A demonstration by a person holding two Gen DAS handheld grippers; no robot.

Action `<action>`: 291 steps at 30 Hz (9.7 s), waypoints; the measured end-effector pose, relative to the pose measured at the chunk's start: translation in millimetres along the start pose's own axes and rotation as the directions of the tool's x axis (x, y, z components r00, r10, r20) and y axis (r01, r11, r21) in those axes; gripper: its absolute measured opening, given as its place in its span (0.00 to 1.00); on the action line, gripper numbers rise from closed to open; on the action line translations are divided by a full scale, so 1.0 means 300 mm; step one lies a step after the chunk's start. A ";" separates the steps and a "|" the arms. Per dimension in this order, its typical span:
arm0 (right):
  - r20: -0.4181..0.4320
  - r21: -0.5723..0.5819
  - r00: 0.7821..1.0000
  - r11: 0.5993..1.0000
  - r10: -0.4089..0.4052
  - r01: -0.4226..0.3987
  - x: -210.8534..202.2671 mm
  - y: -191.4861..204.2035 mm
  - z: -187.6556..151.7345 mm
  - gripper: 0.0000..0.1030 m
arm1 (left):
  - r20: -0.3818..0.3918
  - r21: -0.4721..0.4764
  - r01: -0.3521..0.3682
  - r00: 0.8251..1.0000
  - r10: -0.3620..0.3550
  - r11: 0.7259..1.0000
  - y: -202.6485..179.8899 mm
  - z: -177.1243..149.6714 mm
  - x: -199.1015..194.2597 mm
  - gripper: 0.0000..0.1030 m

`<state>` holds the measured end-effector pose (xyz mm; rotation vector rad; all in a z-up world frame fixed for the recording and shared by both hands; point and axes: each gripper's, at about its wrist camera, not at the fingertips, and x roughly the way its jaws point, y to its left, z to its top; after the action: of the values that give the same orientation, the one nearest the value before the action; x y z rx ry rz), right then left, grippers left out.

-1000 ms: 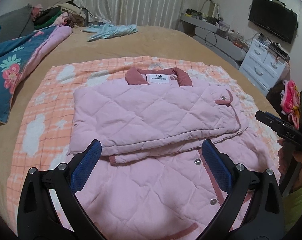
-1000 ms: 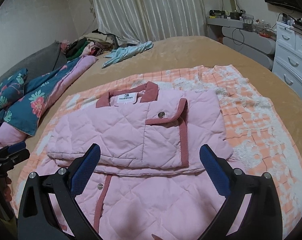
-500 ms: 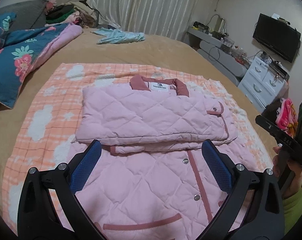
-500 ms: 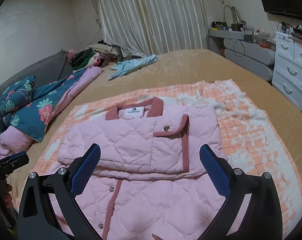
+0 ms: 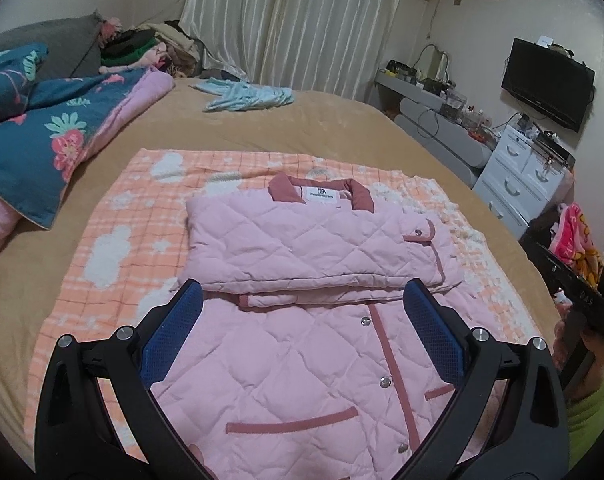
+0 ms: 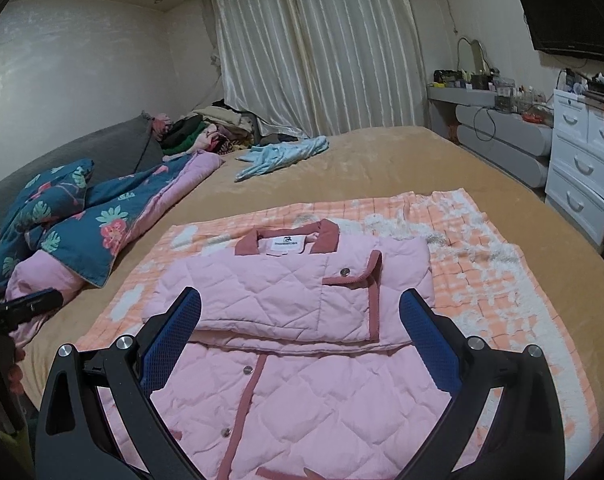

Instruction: Fold large clothes

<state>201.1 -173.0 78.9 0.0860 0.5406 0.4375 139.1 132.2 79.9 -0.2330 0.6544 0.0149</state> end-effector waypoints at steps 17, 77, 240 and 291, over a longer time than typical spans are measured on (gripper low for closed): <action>0.023 -0.045 0.999 0.999 -0.030 0.031 -0.197 0.039 -0.014 0.96 | 0.061 0.008 -0.005 0.998 0.004 1.000 0.001 -0.042 -0.176 0.91; -0.326 -0.056 0.934 0.989 -0.148 0.137 -0.217 -0.194 -0.475 0.96 | -0.252 -0.021 -0.173 0.954 0.163 0.985 0.294 -0.568 -0.054 0.91; -0.006 0.452 0.990 0.884 0.142 -0.124 0.069 -0.510 0.115 0.21 | 0.089 0.025 -0.129 0.988 0.126 0.991 0.202 0.103 0.128 0.10; -0.038 0.109 0.994 0.988 -0.103 0.107 0.345 -0.442 -0.106 0.96 | 0.164 0.001 -0.136 0.977 0.134 0.991 0.195 0.160 0.215 0.87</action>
<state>314.6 -250.1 -23.4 0.1568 0.5987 0.3062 214.2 195.9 65.4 -0.1730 0.5059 0.1592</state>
